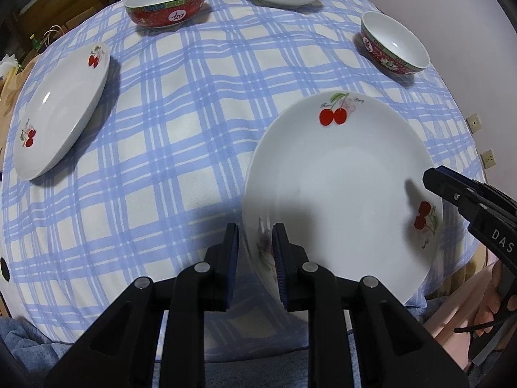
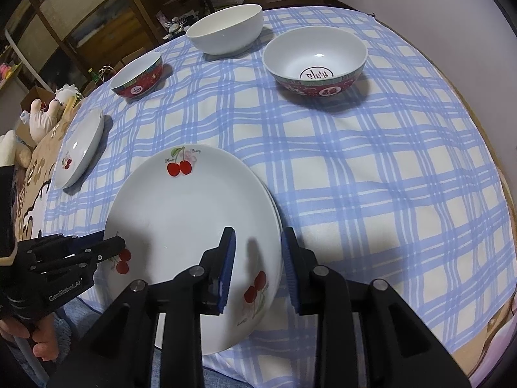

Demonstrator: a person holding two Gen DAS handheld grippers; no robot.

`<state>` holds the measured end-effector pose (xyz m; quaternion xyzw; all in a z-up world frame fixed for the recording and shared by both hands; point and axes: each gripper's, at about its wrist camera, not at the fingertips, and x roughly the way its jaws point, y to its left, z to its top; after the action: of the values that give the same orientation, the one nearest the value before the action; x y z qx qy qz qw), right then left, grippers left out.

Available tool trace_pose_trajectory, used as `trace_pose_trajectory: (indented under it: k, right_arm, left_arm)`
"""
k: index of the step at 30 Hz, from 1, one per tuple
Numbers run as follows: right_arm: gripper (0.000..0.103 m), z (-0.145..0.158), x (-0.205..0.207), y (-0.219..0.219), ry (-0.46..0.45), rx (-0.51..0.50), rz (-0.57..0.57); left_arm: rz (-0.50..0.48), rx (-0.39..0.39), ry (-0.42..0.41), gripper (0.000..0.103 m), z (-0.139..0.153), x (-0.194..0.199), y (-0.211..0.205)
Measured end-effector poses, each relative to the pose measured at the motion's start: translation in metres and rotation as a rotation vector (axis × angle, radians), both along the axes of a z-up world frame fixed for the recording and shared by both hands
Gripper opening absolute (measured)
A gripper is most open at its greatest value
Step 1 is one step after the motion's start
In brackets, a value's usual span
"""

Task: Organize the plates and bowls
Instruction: 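Lower the second plate onto the first plate with both grippers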

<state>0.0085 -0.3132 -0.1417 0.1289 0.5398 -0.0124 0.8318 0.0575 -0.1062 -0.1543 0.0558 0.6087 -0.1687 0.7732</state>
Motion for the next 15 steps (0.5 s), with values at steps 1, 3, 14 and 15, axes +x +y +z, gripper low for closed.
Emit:
trace_pose_trajectory:
  k: [1, 3, 14, 15]
  right_arm:
    - [0.031, 0.0, 0.0, 0.0, 0.0, 0.001, -0.001]
    - [0.031, 0.0, -0.001, 0.0, 0.002, 0.0, -0.001]
    - [0.036, 0.006, -0.005, 0.001, -0.013, -0.015, -0.01]
    - [0.039, 0.008, -0.006, 0.0, -0.022, -0.017, -0.014]
  left_arm:
    - [0.003, 0.001, -0.002, 0.021, 0.0, 0.0, 0.001]
    - [0.005, 0.003, -0.011, 0.021, 0.0, 0.0, 0.002]
    - [0.012, 0.012, -0.079, 0.021, 0.014, -0.002, 0.011]
    - [0.011, 0.017, -0.093, 0.021, 0.017, -0.002, 0.013]
